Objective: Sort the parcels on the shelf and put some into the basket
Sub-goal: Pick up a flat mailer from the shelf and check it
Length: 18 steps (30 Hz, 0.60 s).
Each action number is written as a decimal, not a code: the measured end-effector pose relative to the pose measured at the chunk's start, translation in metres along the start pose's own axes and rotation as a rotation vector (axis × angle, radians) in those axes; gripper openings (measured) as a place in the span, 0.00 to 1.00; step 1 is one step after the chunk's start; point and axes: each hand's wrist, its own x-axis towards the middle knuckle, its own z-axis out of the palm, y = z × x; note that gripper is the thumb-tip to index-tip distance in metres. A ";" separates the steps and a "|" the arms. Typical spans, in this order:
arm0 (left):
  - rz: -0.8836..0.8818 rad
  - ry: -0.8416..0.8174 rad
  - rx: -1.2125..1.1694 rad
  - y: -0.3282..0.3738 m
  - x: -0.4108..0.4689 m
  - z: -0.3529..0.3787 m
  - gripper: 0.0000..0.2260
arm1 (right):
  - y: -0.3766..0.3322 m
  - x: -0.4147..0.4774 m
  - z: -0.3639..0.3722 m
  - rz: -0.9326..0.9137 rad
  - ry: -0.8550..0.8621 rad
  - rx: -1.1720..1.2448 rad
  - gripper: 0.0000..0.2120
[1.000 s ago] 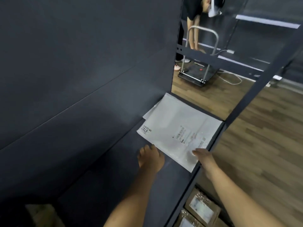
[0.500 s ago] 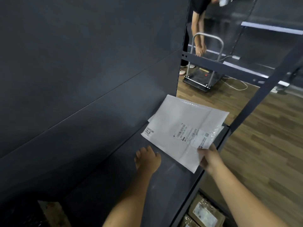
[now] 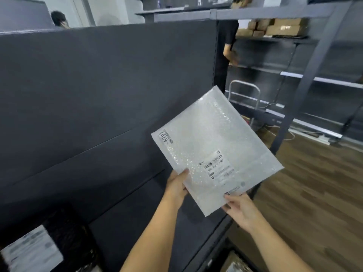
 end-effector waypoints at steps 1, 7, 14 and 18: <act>0.027 -0.006 -0.016 0.007 -0.009 0.000 0.09 | -0.001 -0.008 0.002 0.006 -0.027 -0.013 0.22; 0.162 0.068 0.108 0.056 -0.052 -0.034 0.15 | -0.020 -0.030 0.020 -0.060 -0.001 -0.067 0.13; 0.284 0.198 0.149 0.107 -0.095 -0.091 0.16 | -0.038 -0.037 0.080 -0.293 0.020 -0.247 0.21; 0.307 0.303 0.252 0.125 -0.126 -0.128 0.15 | -0.025 -0.035 0.138 -0.333 -0.134 -0.658 0.12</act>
